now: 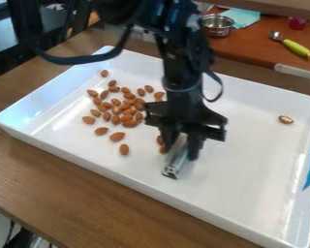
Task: Sweep into pile
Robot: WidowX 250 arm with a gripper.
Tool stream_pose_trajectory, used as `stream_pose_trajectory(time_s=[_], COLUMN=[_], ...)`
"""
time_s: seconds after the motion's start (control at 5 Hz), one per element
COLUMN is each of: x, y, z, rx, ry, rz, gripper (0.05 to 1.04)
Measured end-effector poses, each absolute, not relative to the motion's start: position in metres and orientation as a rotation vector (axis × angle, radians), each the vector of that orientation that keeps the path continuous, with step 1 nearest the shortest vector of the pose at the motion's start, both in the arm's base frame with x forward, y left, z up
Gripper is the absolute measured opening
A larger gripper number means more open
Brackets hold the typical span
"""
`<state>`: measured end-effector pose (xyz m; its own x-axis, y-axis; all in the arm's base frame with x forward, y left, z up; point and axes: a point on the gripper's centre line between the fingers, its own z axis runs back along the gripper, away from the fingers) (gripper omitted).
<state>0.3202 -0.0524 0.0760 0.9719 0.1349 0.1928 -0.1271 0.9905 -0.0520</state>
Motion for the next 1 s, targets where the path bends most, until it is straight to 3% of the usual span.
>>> stream_pose_trajectory(time_s=[0.2, 0.8, 1.0], x=[0.32, 0.275, 0.263], y=[-0.027, 0.078, 0.098], z=[0.074, 0.073, 0.077], rx=[-0.016, 0.031, 0.019], ry=[-0.184, -0.026, -0.041], rz=[0.114, 0.074, 0.078], gripper=[0.381, 0.381, 0.381])
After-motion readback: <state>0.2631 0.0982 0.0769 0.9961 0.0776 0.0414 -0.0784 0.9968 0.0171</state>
